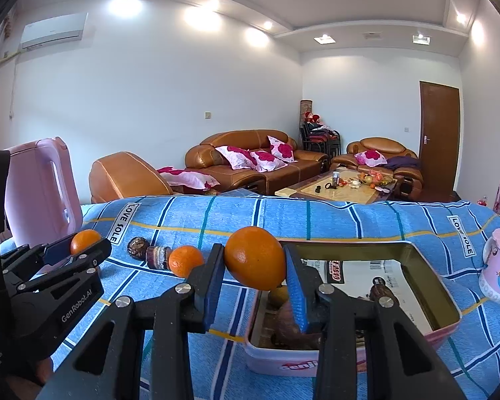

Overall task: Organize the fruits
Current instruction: 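Carry the oranges in both tools over the tin tray, then open the right tool to drop its orange while the left tool releases its orange into the tray, then move both open tools back over the remaining fruits on the bedspread, then reach the right tool to another orange and close on it, then close the left tool on a dark brown round fruit while the right tool holds the orange, then carry the brown fruit in the left tool and orange in the right tool over the tin tray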

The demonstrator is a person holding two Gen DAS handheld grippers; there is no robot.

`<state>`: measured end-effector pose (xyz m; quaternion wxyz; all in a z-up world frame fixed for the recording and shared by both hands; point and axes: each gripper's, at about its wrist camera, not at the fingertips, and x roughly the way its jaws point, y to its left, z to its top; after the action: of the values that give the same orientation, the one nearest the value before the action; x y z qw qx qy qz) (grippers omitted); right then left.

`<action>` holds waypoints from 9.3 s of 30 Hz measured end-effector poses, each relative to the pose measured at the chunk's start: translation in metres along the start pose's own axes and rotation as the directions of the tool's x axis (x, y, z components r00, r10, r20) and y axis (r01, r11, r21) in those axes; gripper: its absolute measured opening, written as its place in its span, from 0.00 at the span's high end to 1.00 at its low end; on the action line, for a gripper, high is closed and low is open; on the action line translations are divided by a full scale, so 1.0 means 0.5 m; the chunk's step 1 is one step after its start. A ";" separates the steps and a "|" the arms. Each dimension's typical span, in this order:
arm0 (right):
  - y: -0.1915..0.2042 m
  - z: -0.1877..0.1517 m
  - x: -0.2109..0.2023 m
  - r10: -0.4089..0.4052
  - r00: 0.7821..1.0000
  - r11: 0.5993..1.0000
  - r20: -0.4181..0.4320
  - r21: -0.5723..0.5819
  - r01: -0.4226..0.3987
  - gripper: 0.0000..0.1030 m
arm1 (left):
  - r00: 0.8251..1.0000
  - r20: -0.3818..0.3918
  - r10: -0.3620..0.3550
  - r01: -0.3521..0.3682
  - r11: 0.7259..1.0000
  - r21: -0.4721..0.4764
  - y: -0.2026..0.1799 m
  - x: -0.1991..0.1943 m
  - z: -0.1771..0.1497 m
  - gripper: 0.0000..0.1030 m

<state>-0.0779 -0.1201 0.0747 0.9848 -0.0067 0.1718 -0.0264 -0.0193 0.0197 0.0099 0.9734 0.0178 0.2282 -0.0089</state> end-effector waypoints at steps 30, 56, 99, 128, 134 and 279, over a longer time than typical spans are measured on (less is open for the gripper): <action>-0.302 0.036 0.050 -0.189 0.982 0.979 -0.028 0.077 0.191 0.63 | 0.963 -0.104 -0.248 0.254 0.966 0.051 -0.301 0.077 0.067 0.61; -0.296 0.011 0.139 -0.089 0.966 0.992 -0.241 0.068 0.108 0.63 | 0.941 -0.231 -0.247 0.277 0.955 0.108 -0.392 0.123 0.041 0.61; -0.269 0.028 -0.021 -0.107 0.974 0.987 0.199 0.140 0.080 0.25 | 0.999 0.040 -0.023 0.019 0.994 0.109 -0.135 0.033 0.077 0.00; -0.080 0.080 0.006 -0.116 0.981 0.989 0.157 0.112 0.099 0.25 | 0.998 0.056 0.038 -0.039 0.999 0.014 0.033 0.052 0.042 0.00; -0.015 0.080 0.037 -0.043 0.988 0.988 0.150 0.155 0.019 0.25 | 0.997 0.028 0.066 -0.065 0.997 -0.038 0.079 0.072 0.045 0.00; 0.083 0.036 0.132 0.180 0.983 0.982 -0.025 0.063 -0.178 0.53 | 0.998 -0.050 -0.040 0.037 0.998 -0.058 0.124 0.088 0.042 0.63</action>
<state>-0.0077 -0.0822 0.0682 0.9802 0.0391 0.1857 0.0569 0.0309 0.0802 0.0113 0.9670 -0.0142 0.2536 -0.0207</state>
